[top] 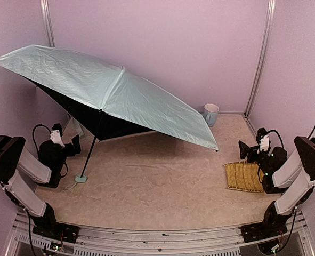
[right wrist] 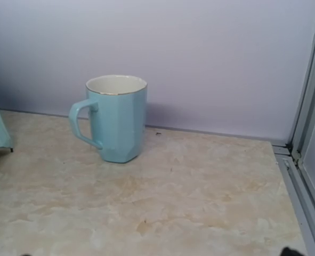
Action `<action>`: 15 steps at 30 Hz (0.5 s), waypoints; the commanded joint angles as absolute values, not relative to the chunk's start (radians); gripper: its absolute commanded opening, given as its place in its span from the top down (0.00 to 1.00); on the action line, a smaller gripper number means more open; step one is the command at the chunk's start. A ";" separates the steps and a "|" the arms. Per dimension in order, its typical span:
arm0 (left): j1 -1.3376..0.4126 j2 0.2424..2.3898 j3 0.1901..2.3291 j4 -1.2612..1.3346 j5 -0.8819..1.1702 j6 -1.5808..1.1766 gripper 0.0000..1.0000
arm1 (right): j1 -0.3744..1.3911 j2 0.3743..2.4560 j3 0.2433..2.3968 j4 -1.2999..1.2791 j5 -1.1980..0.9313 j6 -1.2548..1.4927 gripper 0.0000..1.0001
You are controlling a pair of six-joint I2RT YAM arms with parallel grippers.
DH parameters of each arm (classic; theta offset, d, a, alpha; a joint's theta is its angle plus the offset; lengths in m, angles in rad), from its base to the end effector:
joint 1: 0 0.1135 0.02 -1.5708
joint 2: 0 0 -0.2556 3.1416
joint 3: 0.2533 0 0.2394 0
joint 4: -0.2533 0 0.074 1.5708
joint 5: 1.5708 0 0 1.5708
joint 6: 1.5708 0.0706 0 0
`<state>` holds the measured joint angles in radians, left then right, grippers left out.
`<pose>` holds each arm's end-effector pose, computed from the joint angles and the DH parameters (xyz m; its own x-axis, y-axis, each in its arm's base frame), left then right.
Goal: Put away the umbrella
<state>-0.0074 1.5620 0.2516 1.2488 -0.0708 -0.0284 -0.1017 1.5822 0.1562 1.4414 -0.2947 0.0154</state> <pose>0.2796 0.0029 0.1517 -0.0597 -0.0279 -0.9978 -0.0649 0.9976 -0.0240 0.2580 -0.0057 0.1506 0.0124 0.0136 -0.9998 -0.1920 0.9813 0.0109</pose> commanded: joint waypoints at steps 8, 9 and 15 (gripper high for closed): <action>-0.008 1.555 0.258 1.268 -0.060 -0.027 0.01 | -0.106 1.308 0.183 1.214 -0.233 0.034 0.00; -0.004 1.555 0.258 1.268 -0.052 -0.029 0.01 | -0.106 1.249 0.204 1.147 -0.214 0.054 0.00; 0.013 1.435 0.325 1.064 -0.134 -0.084 0.01 | -0.107 0.974 0.311 0.834 -0.218 0.239 0.00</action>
<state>0.0055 1.5433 0.2539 1.2198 -0.0612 -0.0452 -0.1017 1.0946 0.2420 1.1019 -0.2371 0.1024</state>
